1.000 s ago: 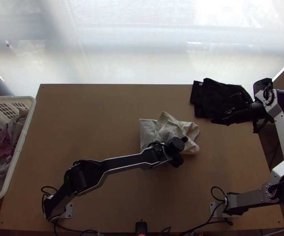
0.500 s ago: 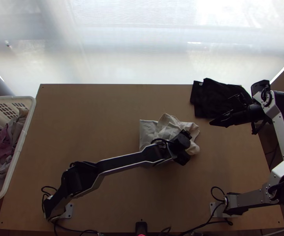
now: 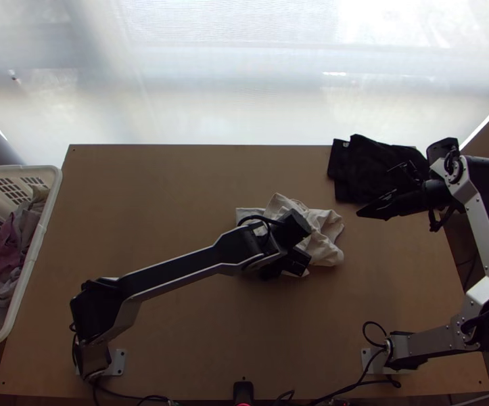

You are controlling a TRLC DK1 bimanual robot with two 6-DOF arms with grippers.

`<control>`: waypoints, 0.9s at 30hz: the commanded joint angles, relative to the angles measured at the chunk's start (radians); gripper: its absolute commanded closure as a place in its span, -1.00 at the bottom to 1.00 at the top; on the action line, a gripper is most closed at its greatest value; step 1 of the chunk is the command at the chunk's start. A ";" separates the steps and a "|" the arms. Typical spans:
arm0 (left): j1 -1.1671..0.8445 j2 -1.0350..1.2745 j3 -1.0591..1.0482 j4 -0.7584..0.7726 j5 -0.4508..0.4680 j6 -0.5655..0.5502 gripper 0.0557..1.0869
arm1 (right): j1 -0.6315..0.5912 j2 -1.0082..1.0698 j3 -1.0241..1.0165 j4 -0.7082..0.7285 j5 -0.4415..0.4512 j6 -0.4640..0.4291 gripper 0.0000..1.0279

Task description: Fold the t-shirt

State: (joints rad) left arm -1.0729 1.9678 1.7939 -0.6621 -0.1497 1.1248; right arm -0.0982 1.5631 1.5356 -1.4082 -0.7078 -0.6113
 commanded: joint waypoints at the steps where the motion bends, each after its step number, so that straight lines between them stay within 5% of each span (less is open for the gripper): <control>1: 0.024 -0.106 -0.097 -0.053 0.022 -0.099 -0.91 | 0.015 -0.012 -0.006 0.000 -0.001 0.008 0.95; 8: 0.163 -0.259 -0.182 -0.056 0.038 -0.439 -0.88 | 0.127 -0.041 -0.045 0.018 -0.004 0.062 0.95; 16: 0.238 -0.265 -0.275 -0.002 0.141 -0.709 0.15 | 0.290 -0.018 -0.077 0.110 0.002 0.142 0.95; 21: 0.364 -0.210 -0.260 0.015 0.349 -0.833 0.86 | 0.377 0.011 -0.057 0.140 0.008 0.174 0.95; 27: 0.435 -0.103 -0.249 -0.030 0.602 -0.982 0.89 | 0.466 0.068 -0.042 0.190 0.008 0.186 0.95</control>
State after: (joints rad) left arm -0.7280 1.7775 1.5459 -0.6674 0.2195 0.3019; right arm 0.2661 1.5795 1.4811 -1.2675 -0.7006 -0.4446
